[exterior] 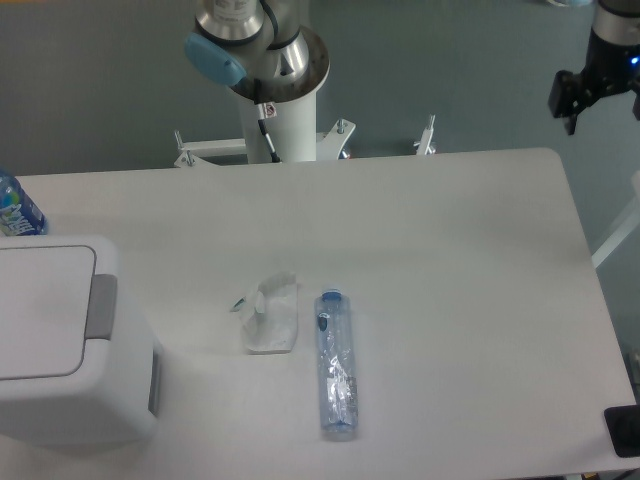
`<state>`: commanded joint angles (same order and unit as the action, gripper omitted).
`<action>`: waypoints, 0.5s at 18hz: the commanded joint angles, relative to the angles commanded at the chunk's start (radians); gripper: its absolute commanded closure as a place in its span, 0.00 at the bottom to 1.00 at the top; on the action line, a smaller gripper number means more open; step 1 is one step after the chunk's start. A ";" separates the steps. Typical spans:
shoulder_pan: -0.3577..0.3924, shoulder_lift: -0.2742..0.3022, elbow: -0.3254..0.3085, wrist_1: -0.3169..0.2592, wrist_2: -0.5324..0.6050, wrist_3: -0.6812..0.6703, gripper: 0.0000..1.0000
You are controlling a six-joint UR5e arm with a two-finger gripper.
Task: Open the trash can
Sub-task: 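Lower the gripper from its raised start pose above the table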
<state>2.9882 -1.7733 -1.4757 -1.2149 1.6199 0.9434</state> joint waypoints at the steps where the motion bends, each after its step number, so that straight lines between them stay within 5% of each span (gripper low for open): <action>1: -0.003 0.000 0.000 0.000 -0.002 0.000 0.00; 9: -0.034 -0.006 -0.008 0.031 -0.018 -0.026 0.00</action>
<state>2.9545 -1.7794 -1.4833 -1.1843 1.6015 0.9174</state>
